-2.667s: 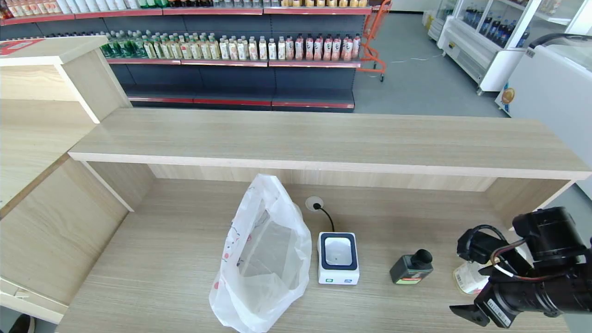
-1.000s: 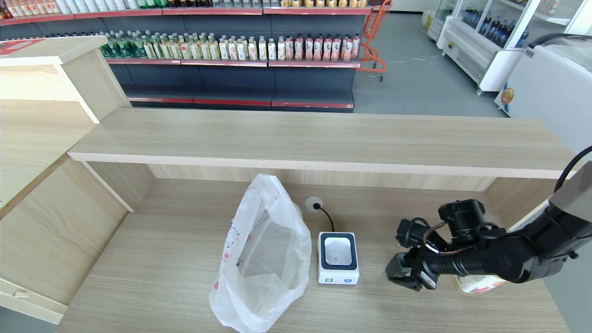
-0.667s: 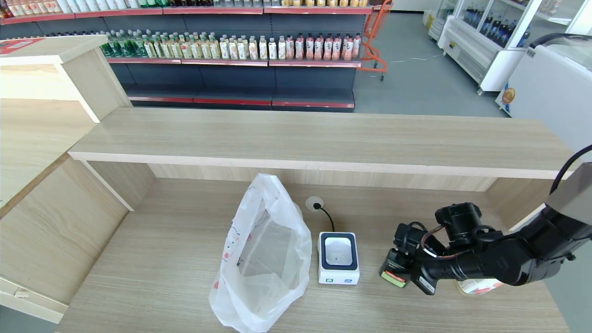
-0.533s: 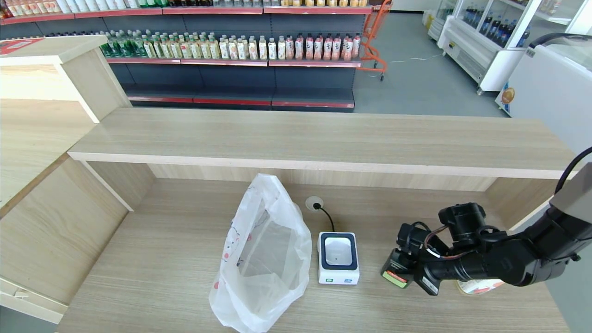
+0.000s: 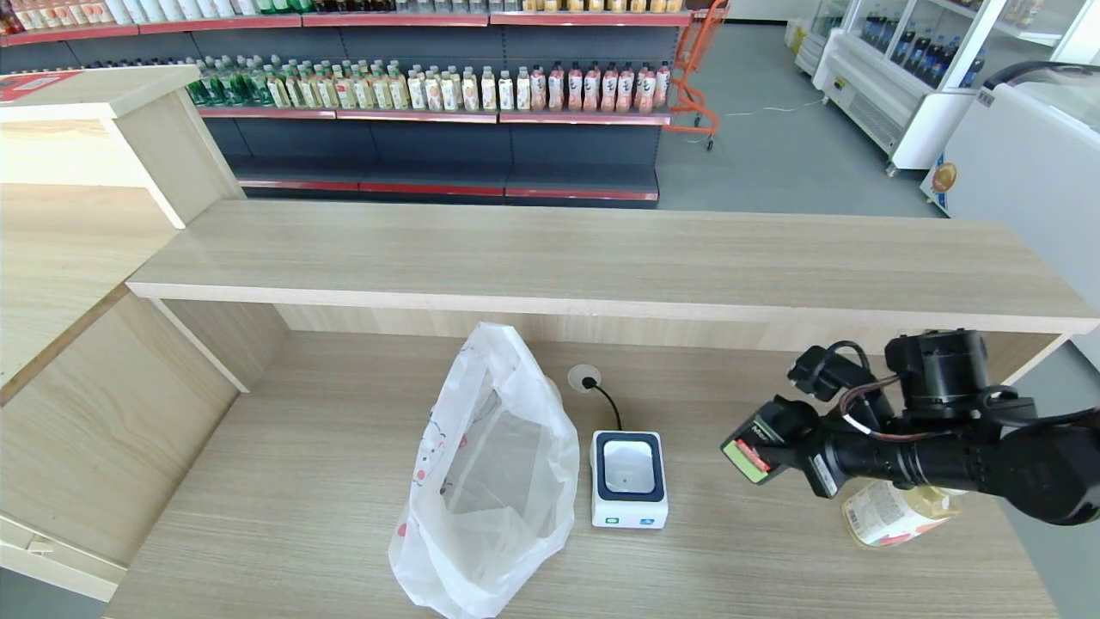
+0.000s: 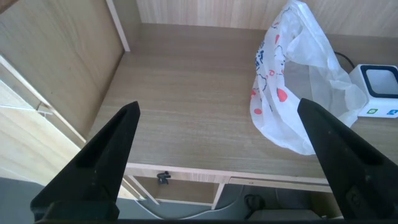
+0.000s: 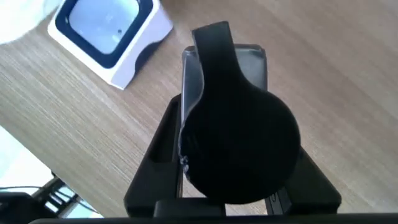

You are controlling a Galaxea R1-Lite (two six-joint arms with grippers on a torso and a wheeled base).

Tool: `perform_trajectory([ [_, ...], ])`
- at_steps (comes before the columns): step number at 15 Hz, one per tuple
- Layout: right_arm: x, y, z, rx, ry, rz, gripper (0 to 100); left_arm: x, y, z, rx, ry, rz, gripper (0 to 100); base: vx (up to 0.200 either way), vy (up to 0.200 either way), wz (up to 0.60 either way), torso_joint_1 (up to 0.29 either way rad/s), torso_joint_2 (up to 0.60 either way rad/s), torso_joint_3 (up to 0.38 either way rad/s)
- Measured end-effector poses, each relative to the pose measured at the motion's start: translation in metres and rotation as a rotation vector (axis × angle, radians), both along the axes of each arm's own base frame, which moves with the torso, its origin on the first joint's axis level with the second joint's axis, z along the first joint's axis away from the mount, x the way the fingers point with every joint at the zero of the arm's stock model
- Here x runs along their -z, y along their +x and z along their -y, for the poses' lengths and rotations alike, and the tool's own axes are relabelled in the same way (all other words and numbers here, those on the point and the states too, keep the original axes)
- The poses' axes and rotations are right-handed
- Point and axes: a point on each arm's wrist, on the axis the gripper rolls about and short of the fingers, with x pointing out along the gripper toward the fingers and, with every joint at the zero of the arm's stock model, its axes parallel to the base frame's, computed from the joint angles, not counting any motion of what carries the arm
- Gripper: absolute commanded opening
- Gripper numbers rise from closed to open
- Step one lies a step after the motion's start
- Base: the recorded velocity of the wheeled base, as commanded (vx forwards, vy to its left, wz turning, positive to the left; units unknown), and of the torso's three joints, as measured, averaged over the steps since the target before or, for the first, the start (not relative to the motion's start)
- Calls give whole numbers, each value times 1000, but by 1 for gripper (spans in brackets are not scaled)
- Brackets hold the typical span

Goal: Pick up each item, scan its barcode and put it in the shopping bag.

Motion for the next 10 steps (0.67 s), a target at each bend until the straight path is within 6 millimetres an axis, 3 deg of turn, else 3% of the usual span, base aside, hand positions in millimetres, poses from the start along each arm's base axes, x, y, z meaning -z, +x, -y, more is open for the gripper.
perform_trajectory([
  [3, -36, -34, 12, -8, -30, 202, 0, 0, 0, 0, 0, 0, 0, 100, 0, 0, 0, 0, 0, 0],
  [5, -35, -66, 17, -110, -211, 362, 0, 0, 0, 0, 0, 0, 0, 100, 0, 0, 0, 0, 0, 0],
  [7, -33, -92, 19, -337, -495, 565, 0, 0, 0, 0, 0, 0, 0, 100, 0, 0, 0, 0, 0, 0],
  [10, -38, -112, 10, -777, -851, 955, 0, 0, 0, 0, 0, 0, 0, 100, 0, 0, 0, 0, 0, 0],
])
